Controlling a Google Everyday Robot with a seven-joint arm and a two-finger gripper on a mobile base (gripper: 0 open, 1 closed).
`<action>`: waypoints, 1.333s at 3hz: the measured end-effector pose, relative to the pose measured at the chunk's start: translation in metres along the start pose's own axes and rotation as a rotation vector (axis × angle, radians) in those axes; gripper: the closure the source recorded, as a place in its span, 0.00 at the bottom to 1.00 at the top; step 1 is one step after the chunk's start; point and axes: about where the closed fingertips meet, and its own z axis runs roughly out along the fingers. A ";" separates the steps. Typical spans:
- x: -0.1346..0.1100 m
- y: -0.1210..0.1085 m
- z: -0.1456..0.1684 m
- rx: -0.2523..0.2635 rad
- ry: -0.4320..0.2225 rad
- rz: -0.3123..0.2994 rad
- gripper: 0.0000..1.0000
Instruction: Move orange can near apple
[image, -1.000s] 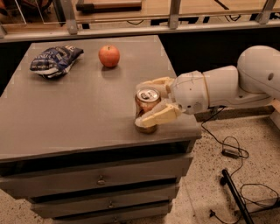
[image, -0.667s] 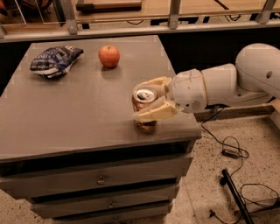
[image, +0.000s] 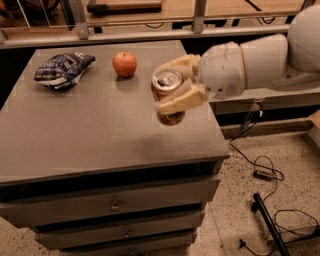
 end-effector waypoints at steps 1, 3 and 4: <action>-0.038 -0.034 -0.016 0.072 -0.002 -0.069 1.00; -0.017 -0.059 -0.006 0.066 0.035 -0.010 1.00; 0.016 -0.111 0.003 0.091 0.067 0.053 1.00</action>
Offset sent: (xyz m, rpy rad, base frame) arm 0.0148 -0.0012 0.0339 0.0076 -0.0622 -0.0317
